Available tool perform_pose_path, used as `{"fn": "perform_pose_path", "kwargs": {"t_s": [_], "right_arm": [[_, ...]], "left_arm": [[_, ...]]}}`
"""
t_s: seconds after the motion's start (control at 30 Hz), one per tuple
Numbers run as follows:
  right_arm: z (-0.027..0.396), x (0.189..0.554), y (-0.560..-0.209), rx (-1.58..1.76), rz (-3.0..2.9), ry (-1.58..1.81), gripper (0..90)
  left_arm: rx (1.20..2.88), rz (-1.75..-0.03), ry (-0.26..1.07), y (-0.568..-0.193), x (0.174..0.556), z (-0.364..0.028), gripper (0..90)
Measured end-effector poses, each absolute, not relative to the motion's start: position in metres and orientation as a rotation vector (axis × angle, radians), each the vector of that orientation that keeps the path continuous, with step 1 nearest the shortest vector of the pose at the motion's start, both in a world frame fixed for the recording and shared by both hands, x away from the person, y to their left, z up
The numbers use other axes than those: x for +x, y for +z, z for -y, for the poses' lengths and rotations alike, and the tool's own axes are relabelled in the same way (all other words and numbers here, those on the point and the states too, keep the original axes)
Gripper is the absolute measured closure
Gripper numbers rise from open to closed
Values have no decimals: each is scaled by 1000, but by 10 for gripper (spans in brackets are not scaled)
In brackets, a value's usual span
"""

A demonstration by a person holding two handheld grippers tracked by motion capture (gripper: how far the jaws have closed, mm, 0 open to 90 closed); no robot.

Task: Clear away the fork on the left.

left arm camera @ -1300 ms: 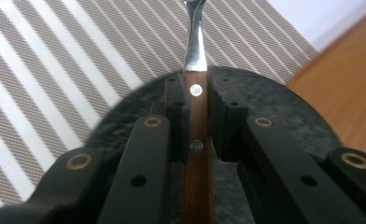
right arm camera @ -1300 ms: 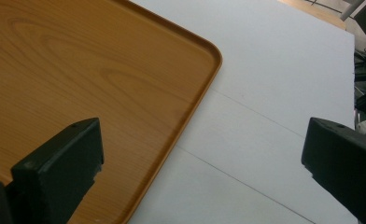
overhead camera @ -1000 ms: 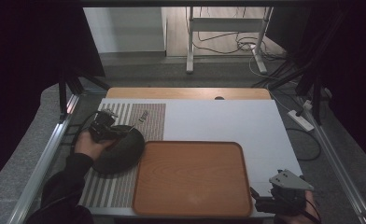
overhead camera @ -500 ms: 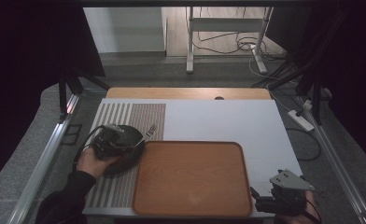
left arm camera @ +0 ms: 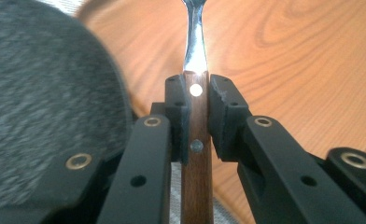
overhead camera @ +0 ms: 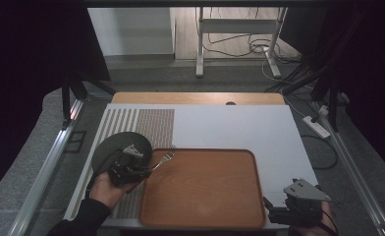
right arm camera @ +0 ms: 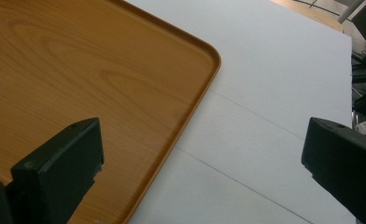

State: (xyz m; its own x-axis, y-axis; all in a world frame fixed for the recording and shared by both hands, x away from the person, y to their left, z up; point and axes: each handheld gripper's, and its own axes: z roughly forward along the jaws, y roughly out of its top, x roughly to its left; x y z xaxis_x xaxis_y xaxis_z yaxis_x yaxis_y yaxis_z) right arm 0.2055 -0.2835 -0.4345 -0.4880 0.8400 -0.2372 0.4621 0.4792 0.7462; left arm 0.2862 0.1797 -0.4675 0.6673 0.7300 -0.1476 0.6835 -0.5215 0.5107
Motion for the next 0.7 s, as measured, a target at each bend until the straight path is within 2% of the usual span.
{"fn": "perform_pose_path", "kwargs": {"t_s": [0.4,0.7], "right_arm": [[283,206,-435,1072,-2134,818,0],[283,206,-435,1069,-2138,817,0]], "left_arm": [[2462,-1015,106,-486,282,-132,779],[2547,-985,12,-504,287,-119,760]]}}
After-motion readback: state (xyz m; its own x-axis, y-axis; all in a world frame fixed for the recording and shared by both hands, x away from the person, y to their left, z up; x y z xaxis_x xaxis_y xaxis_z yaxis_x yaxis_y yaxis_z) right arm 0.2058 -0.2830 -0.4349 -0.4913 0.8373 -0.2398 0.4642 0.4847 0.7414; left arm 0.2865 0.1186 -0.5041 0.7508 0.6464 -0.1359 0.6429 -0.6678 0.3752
